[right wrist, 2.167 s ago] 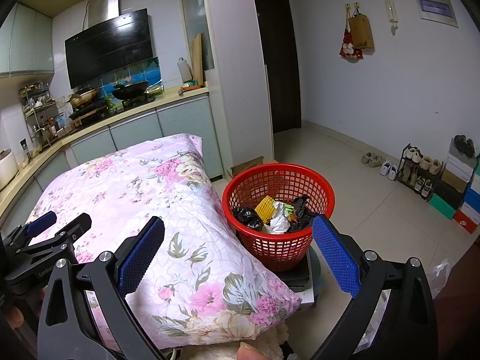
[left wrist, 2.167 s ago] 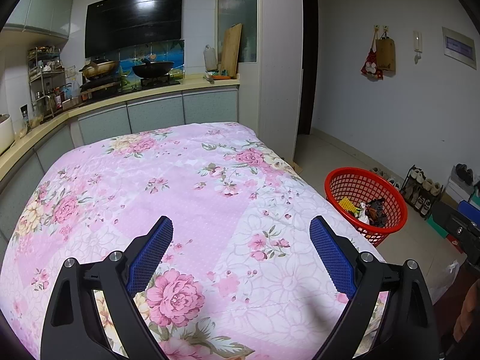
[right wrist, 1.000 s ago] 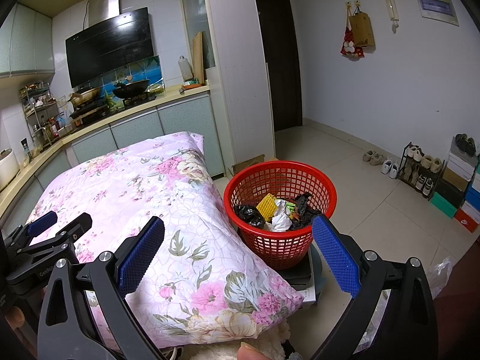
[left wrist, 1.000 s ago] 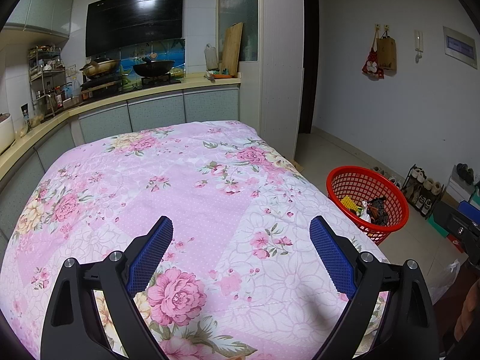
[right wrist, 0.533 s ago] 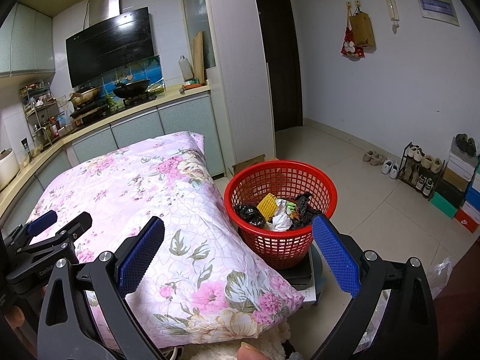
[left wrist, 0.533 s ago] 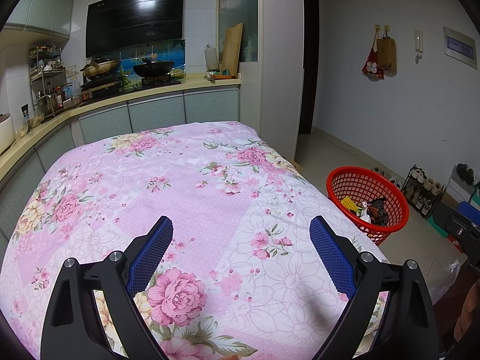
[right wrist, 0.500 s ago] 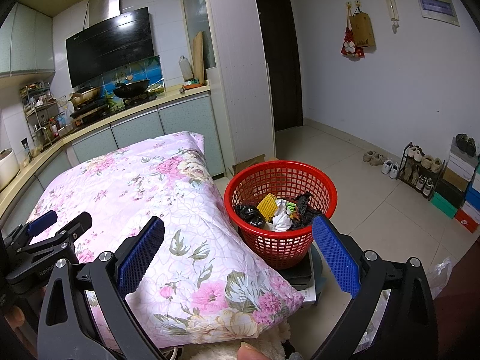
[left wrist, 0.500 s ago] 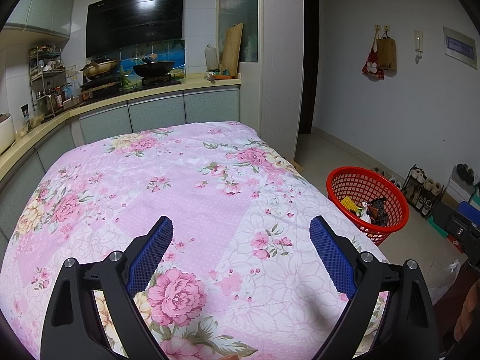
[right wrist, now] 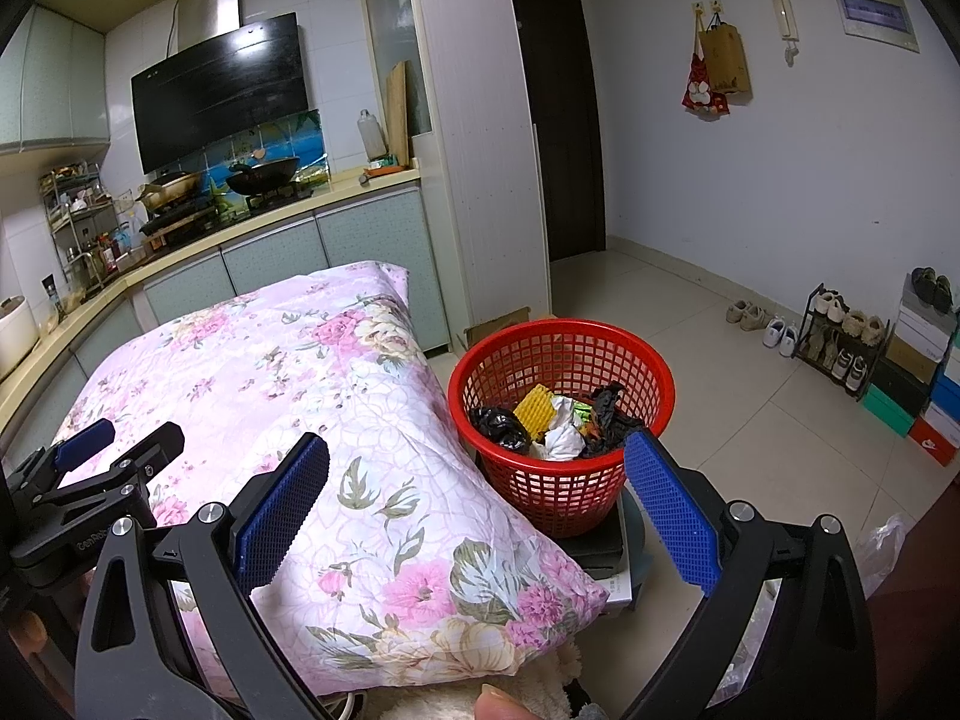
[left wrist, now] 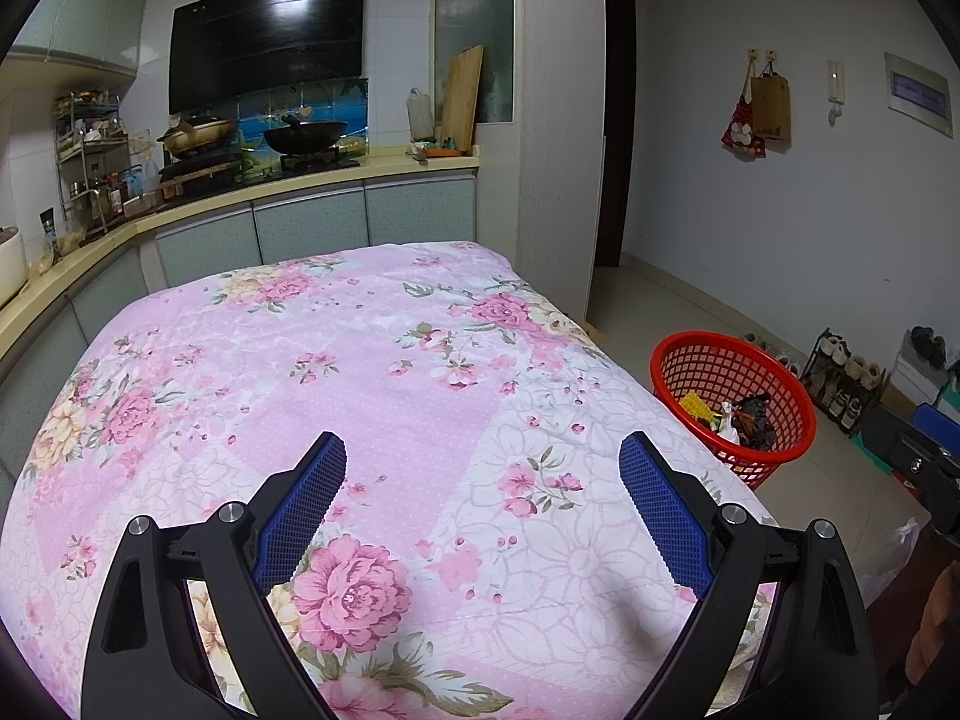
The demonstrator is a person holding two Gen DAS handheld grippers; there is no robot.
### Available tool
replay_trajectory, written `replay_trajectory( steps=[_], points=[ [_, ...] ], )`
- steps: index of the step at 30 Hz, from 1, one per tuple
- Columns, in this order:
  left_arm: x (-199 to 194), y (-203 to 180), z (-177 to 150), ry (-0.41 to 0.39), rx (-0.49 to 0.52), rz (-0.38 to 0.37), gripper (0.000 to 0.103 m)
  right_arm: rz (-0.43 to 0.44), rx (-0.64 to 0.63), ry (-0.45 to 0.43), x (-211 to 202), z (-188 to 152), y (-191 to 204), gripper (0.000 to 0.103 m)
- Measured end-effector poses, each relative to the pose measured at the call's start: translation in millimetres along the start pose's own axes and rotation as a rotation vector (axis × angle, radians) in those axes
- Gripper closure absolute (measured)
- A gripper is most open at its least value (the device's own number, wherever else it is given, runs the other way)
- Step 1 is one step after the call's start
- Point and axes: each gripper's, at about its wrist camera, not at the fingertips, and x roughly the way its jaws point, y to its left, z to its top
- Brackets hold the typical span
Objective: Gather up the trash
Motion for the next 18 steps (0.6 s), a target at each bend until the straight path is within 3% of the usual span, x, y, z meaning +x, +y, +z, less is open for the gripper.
replay_trajectory(
  steps=[8,18],
  points=[
    [-5.2,-0.7,0.3,-0.022,-0.001,-0.001,0.014,-0.002,-0.001,0.001,0.7,0.4,0.2,0.007],
    [-5.8,14.9,-0.3,0.017,-0.021,0.001,0.014,0.013,-0.006,0.024,1.5,-15.6,10.5,0.007]
  ],
)
